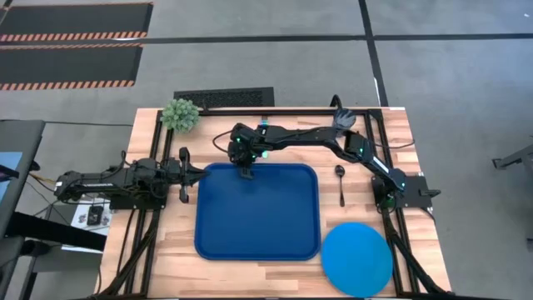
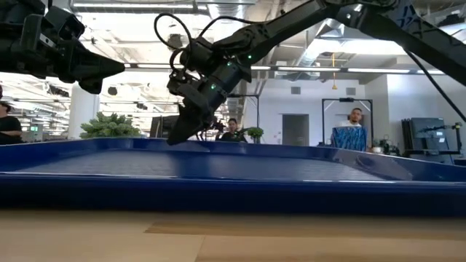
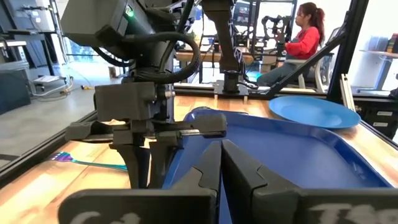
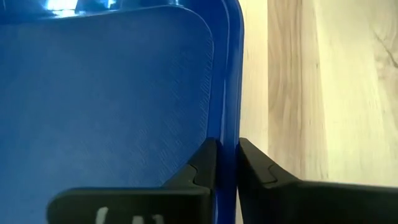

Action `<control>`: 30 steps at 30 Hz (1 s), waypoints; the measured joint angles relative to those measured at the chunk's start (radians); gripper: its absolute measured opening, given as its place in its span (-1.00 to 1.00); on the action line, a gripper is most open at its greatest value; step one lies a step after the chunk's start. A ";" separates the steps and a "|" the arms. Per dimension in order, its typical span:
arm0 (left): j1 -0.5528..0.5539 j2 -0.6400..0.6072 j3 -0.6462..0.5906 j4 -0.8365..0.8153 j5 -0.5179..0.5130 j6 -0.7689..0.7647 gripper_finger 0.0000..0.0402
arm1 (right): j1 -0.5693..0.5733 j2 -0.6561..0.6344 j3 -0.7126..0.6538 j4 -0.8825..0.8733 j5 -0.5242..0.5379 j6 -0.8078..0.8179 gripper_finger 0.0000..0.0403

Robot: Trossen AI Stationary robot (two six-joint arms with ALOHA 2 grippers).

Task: Pick and place plate/cup/fork/spoon on tray
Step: Move the blue tray to the middle

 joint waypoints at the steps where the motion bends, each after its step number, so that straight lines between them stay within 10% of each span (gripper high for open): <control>1: 0.000 0.000 0.000 0.000 0.000 0.000 -1.00 | 0.000 0.004 0.000 -0.001 0.003 0.000 -0.72; 18: 0.000 0.000 0.000 -0.003 0.019 -0.034 -1.00 | 0.019 -0.011 -0.001 -0.025 0.087 -0.032 -0.31; 25: 0.000 0.000 0.000 -0.004 0.049 -0.039 -1.00 | 0.057 -0.198 -0.024 -0.309 0.061 -0.138 -0.73; 30: 0.000 0.000 0.000 -0.001 0.072 -0.043 -1.00 | 0.102 -0.378 -0.296 -0.225 0.018 -0.090 -0.93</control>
